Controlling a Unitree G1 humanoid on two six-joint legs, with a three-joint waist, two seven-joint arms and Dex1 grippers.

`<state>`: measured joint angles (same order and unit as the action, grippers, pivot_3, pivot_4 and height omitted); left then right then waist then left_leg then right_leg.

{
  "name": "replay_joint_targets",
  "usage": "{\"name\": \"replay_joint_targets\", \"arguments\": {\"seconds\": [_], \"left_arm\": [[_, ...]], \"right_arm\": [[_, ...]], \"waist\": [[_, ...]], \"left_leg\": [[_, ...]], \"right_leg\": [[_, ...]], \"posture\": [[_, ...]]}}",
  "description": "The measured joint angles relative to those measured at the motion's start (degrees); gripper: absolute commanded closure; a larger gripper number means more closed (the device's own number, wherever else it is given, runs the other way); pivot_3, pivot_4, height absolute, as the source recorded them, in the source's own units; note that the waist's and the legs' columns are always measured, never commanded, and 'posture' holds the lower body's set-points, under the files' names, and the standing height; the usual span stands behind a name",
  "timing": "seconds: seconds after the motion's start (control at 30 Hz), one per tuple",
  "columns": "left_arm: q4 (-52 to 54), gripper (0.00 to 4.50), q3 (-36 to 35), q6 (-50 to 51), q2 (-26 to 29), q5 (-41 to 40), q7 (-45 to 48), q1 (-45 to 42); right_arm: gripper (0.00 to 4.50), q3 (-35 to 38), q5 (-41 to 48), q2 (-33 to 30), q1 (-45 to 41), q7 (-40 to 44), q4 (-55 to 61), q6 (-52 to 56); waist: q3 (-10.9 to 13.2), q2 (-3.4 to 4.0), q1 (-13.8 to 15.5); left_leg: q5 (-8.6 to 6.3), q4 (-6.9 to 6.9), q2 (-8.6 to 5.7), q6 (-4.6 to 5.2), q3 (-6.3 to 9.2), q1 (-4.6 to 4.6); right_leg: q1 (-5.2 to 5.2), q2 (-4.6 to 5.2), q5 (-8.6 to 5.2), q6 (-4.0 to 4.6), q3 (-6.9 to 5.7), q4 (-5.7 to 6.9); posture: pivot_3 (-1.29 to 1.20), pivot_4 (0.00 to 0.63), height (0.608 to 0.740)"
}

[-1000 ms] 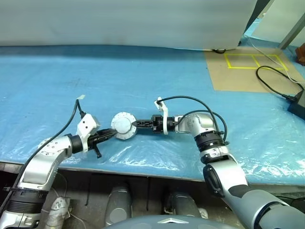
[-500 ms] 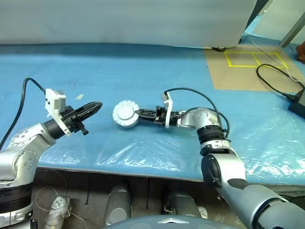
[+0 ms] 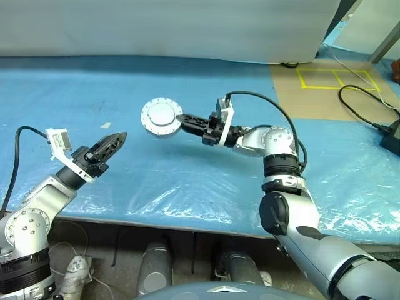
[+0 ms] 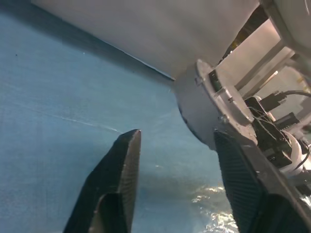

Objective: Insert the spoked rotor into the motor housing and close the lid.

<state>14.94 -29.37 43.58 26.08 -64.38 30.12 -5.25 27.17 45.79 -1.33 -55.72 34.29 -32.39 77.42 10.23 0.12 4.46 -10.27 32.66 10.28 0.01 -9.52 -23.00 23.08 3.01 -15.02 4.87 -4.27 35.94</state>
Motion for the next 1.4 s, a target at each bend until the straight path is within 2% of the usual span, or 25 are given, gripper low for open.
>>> {"name": "replay_joint_targets", "arguments": {"seconds": [0.1,0.3,0.6,0.93,1.27,1.4], "left_arm": [[0.19,0.02,-0.27,0.03,-1.69,-3.96,-1.90,-0.50],[1.72,0.02,0.76,0.06,-5.16,-10.50,-4.44,-1.22],[-2.48,0.02,4.99,-0.63,-11.45,-12.34,-6.77,-5.07],[-7.43,0.02,5.51,-3.12,-17.57,-13.47,-7.40,-10.60],[-7.44,0.02,8.27,-2.98,-18.57,-14.50,-8.21,-12.54],[-10.18,0.02,8.58,-3.65,-19.14,-14.28,-8.30,-16.58]], "right_arm": [[3.42,0.92,1.49,0.42,-0.02,-1.82,0.68,0.68],[3.42,1.41,2.71,0.86,-0.02,-4.58,0.94,0.84],[3.42,2.09,6.53,1.50,-0.41,-6.93,1.91,1.73],[3.42,2.65,9.87,1.64,-1.06,-9.28,3.71,2.73],[3.42,2.41,10.67,1.72,-1.05,-10.85,3.95,3.36],[3.42,2.10,10.71,1.81,-1.05,-10.90,3.97,3.40]], "waist": [[0.00,0.00,0.05],[0.00,0.00,0.17],[0.00,-0.01,0.26],[0.00,-0.02,1.03],[0.00,-0.02,1.04],[0.00,-0.02,1.08]], "left_leg": [[0.00,0.02,0.00,-0.01,0.02,-0.02],[0.00,0.05,-0.02,-0.03,0.11,-0.09],[0.00,0.10,-0.08,-0.04,0.20,-0.12],[0.00,0.16,-0.15,-0.04,0.34,-0.17],[0.01,0.18,-0.26,-0.05,0.51,-0.20],[0.01,0.27,-0.31,-0.05,0.62,-0.24]], "right_leg": [[0.00,0.00,0.01,-0.02,0.00,0.01],[0.00,-0.02,0.05,-0.08,-0.04,0.01],[-0.02,-0.02,0.13,-0.22,-0.02,0.00],[-0.07,-0.02,0.20,-0.34,-0.03,-0.03],[-0.09,-0.01,0.24,-0.41,-0.03,-0.04],[-0.13,0.00,0.28,-0.48,-0.03,-0.03]], "posture": [[0.00,0.150,0.740],[0.00,0.150,0.740],[0.00,0.150,0.740],[0.00,0.150,0.740],[0.00,0.150,0.740],[0.00,0.150,0.740]]}}
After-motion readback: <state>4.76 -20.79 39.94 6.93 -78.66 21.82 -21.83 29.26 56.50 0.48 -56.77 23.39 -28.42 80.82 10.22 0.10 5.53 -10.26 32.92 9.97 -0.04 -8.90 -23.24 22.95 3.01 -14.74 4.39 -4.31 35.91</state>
